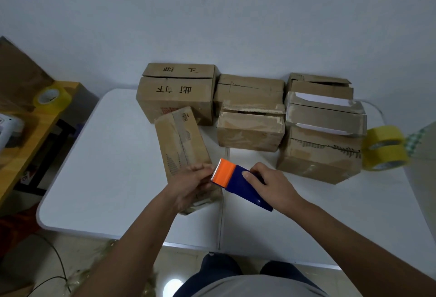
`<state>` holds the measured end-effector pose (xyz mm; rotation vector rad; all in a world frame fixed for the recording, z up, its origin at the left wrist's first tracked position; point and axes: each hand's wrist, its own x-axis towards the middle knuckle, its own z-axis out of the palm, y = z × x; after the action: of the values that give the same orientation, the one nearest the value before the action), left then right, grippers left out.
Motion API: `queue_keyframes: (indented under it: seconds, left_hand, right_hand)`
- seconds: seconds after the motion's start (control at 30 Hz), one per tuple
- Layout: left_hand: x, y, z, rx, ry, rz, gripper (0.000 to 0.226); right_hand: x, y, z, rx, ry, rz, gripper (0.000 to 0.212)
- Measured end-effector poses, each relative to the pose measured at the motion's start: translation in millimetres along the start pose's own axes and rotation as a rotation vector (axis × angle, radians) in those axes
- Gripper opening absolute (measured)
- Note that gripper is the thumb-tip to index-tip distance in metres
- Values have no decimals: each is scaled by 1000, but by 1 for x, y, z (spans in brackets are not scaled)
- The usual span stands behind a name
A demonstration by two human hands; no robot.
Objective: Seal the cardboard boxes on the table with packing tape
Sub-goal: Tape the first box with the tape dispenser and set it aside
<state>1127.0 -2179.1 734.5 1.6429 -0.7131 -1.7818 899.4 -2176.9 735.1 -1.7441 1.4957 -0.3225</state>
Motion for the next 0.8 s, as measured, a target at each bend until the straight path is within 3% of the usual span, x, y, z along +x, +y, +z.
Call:
queue_keyframes:
  seconds: [0.17,0.33,0.47,0.8]
  left_hand:
    - [3,-7,1,15,40,32,19]
    - [-1,-11,15,169,232,141,20]
    - [-5,-15,21,241,281,216,20]
    - [-14,-16,4,140,366,239,15]
  right_hand:
    - [1,2,2,-32,2,-29,56]
    - [2,2,3,-93,1,-76,62]
    - [6,1,-2,-180,-15,-107,52]
    - [14,-3,-24,-230,-147,-152,41]
